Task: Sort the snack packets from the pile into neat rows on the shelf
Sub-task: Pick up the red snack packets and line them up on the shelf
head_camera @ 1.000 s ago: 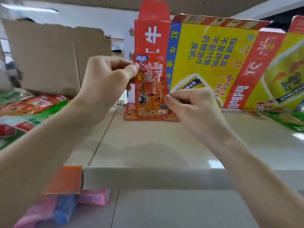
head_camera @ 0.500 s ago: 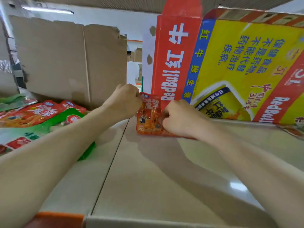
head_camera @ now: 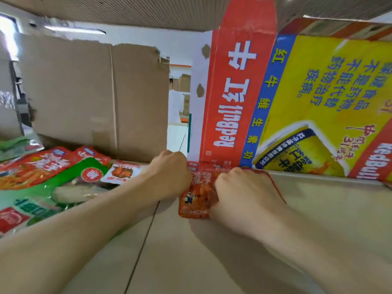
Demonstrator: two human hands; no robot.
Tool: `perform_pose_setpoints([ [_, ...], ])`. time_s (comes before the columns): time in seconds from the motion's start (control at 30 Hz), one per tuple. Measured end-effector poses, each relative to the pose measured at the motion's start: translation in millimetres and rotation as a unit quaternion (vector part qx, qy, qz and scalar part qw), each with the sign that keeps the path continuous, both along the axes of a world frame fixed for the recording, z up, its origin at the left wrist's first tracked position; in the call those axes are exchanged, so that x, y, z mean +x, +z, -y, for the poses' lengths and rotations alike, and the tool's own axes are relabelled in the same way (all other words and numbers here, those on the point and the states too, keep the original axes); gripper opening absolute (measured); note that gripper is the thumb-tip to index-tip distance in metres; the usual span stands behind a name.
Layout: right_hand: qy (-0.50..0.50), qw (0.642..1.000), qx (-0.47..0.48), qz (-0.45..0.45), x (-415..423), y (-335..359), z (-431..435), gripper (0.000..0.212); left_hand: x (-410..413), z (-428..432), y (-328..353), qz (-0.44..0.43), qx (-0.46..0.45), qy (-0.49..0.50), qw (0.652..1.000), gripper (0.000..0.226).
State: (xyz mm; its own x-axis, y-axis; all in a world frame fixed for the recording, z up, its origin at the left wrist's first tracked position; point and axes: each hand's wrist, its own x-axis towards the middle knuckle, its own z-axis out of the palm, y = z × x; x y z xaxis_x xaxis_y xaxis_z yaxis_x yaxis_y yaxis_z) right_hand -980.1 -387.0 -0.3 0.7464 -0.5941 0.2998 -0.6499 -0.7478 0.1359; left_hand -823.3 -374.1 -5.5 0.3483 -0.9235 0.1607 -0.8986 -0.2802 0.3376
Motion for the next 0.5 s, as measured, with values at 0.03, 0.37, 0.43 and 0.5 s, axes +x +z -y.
perform_pose_setpoints([
  [0.03, 0.002, 1.000, 0.000, -0.006, -0.2, -0.2, -1.1, 0.026, -2.3, -2.2, 1.9, 0.006, 0.005, -0.007, 1.000, 0.018],
  [0.37, -0.012, 1.000, 0.014, -0.005, -0.9, -1.1, -0.3, 0.033, -1.0, -2.1, -1.9, -0.013, 0.004, -0.030, 0.999, 0.017],
  [0.43, -0.013, 1.000, 0.012, -0.006, -2.3, -0.8, -0.5, 0.029, -1.6, -1.9, -1.2, 0.000, 0.003, -0.035, 0.999, 0.017],
  [0.5, -0.015, 1.000, 0.014, -0.006, -3.2, -0.4, -0.6, 0.028, -1.5, -1.5, -0.8, 0.007, 0.004, -0.036, 0.999, 0.016],
])
